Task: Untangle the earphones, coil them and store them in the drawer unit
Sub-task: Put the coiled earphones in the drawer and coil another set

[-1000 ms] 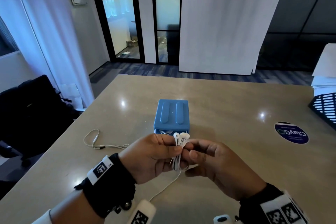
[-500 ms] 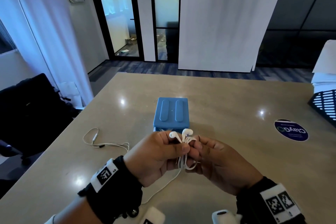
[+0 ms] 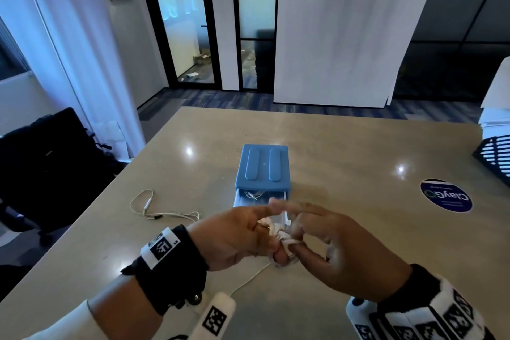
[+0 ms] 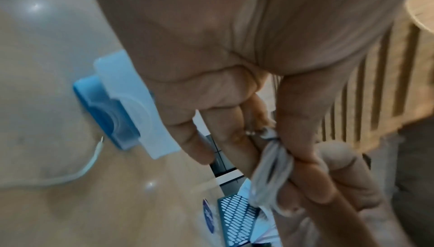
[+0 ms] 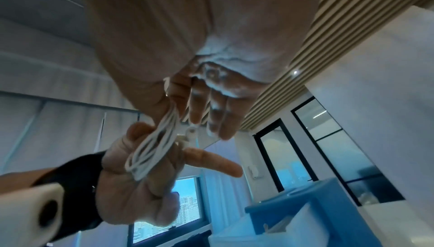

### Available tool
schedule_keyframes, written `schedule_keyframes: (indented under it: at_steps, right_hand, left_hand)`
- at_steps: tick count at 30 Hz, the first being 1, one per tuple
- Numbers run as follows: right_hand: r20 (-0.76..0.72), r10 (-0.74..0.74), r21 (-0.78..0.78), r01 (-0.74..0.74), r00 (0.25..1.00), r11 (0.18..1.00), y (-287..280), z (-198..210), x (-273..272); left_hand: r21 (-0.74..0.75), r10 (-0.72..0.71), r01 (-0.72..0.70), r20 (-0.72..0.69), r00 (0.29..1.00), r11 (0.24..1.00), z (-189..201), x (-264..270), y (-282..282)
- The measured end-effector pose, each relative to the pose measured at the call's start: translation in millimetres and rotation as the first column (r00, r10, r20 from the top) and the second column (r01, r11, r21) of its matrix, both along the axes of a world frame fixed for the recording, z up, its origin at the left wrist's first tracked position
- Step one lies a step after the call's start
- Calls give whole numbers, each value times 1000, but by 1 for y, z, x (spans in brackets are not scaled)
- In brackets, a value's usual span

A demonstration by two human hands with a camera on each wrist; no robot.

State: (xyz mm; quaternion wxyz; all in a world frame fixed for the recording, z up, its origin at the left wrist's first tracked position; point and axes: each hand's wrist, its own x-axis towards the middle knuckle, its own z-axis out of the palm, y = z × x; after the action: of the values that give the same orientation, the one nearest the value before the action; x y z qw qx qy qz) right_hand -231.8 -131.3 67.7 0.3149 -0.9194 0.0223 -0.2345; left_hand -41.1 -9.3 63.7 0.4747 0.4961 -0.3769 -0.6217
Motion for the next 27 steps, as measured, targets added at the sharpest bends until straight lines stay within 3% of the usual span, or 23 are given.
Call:
schedule_keyframes:
  at_steps: [2, 5, 10, 13, 17, 20, 23, 27]
  right_hand:
    - [-39, 77, 88, -73, 996, 993, 5, 2, -1]
    - [-49, 142, 125, -135, 989, 983, 11, 1, 0]
    - [-125, 105, 228, -75, 987, 971, 8, -11, 0]
    - [-75, -15, 287, 36, 997, 957, 9, -20, 1]
    - [-16, -221, 367, 211, 975, 906, 6, -27, 4]
    - [-32, -250, 462, 236, 968, 855, 1, -25, 8]
    - [-47, -276, 500, 262, 960, 826, -3, -22, 10]
    - [-40, -298, 543, 271, 954, 794, -3, -17, 11]
  left_hand:
    - [-34, -87, 94, 169, 982, 995, 5, 0, 2]
    - [-8, -211, 233, 393, 895, 972, 16, -6, 2]
    - [87, -266, 253, 425, 865, 964, 18, -1, -2]
    - [103, -154, 119, 487, 860, 988, 15, 2, -5]
    - [-51, 71, -51, 554, 829, 997, 13, -4, -9]
    - [-170, 225, -156, 562, 796, 973, 11, -17, -8]
    - [-281, 352, -223, 601, 718, 934, 12, -29, -5]
    - [-411, 432, -183, 669, 605, 893, 16, -38, -2]
